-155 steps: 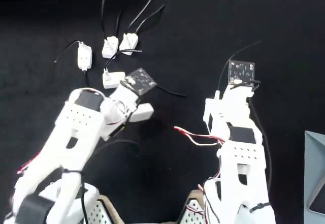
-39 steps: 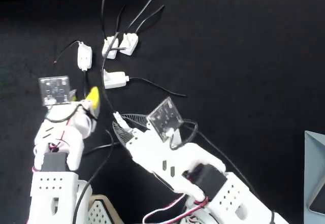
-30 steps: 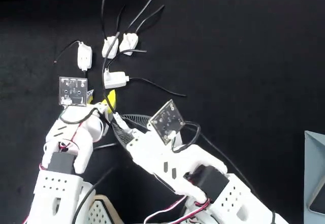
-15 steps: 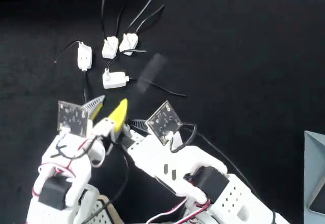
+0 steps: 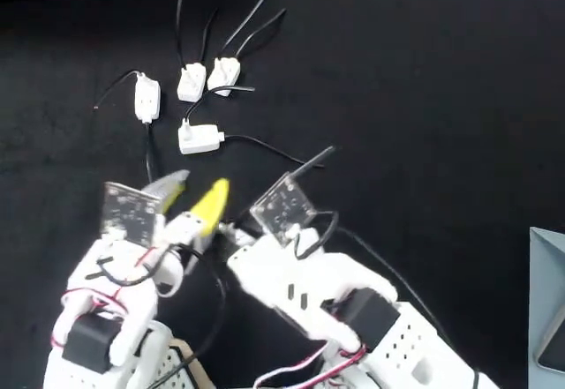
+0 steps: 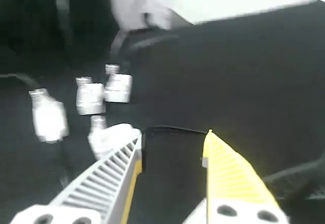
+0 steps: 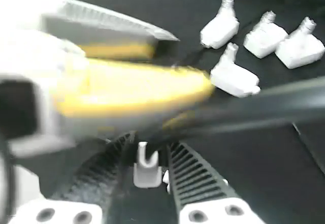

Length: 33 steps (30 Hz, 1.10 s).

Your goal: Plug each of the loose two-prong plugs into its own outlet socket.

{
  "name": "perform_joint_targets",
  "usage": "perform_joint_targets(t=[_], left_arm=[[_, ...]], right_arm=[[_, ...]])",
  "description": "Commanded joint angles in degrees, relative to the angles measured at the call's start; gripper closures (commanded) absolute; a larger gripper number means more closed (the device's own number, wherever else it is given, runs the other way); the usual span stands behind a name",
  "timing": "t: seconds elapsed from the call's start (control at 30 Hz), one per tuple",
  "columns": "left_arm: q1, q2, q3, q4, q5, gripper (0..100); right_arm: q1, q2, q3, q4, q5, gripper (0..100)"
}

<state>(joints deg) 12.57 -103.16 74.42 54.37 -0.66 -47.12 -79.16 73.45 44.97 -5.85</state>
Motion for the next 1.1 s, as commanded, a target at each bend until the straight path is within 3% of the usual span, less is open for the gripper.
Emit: perform_joint_targets(t=[0.0, 0.13, 0.3, 0.47, 0.63, 1.07], left_arm=[[-9.5, -0.4, -4.8, 0.4, -0.2, 80], [-19.0, -0.4, -3.0, 0.1, 3.5, 80], [-23.8, -0.4, 0.7, -0.1, 9.1, 80], [-24.3, -0.4, 1.4, -0.2, 9.1, 80], [-24.3, -0.4, 2.0, -0.1, 9.1, 80], [-24.3, -0.4, 2.5, -0.2, 9.1, 80]], right_arm=[[4.2, 0.0, -0.5, -2.0, 0.0, 98.6], [5.6, 4.4, 2.7, -7.9, 0.0, 98.6], [5.7, 17.2, 0.4, -11.3, -2.2, 98.6], [6.2, 27.8, -2.9, -12.7, -4.3, 98.6], [12.4, 34.9, -3.0, -18.2, -4.1, 98.6], [13.2, 36.4, -2.9, -19.0, -4.0, 98.6]])
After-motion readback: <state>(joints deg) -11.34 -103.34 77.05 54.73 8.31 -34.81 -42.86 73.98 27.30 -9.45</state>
